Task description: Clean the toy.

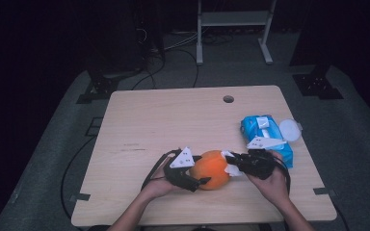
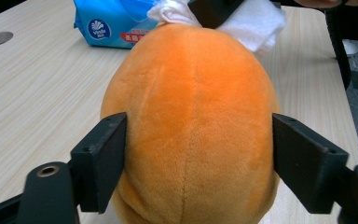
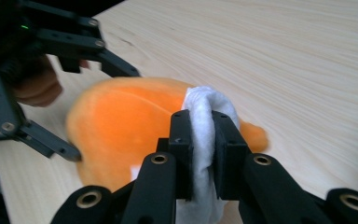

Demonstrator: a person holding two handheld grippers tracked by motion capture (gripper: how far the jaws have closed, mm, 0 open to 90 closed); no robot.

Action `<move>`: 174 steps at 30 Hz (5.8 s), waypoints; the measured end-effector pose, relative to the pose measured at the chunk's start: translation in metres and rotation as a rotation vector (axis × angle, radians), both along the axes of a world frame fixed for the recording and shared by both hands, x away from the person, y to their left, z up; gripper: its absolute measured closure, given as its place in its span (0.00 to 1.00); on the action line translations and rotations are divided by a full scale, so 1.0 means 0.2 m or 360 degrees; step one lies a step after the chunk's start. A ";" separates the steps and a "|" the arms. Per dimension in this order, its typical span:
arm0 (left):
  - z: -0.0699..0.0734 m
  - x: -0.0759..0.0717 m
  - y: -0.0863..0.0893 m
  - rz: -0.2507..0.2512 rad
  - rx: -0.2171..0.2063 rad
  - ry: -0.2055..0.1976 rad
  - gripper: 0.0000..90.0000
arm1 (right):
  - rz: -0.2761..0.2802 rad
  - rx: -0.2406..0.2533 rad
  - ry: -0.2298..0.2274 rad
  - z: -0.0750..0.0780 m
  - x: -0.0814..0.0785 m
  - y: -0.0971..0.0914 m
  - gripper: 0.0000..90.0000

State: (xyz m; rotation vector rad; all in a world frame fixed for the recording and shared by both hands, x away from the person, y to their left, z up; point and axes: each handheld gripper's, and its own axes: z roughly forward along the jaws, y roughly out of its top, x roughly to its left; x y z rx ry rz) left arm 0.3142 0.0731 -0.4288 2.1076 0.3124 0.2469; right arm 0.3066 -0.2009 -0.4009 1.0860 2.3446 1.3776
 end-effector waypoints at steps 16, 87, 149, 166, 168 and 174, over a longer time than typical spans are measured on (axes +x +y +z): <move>0.03 -0.02 -0.04 -0.0034 -0.0108 0.0007 0.23 | 0.0114 0.0006 -0.0069 0.07 -0.07 0.12 0.89; -0.04 0.06 -0.07 0.0015 -0.0190 0.0143 0.05 | 0.0108 0.0119 -0.0081 0.07 -0.06 0.11 0.90; -0.05 0.01 -0.08 0.0088 -0.0192 0.0136 0.22 | 0.0192 -0.0081 -0.0245 0.11 -0.17 0.26 0.90; -0.04 0.01 -0.07 0.0042 -0.0170 0.0106 0.21 | 0.0051 -0.0061 -0.0233 0.09 -0.14 0.10 0.90; -0.04 0.02 -0.06 0.0061 -0.0189 0.0132 0.21 | 0.0076 -0.0085 -0.0250 0.09 -0.16 0.12 0.90; -0.02 0.03 -0.05 0.0009 -0.0209 0.0184 0.16 | 0.0078 -0.0084 -0.0241 0.08 -0.14 0.10 0.90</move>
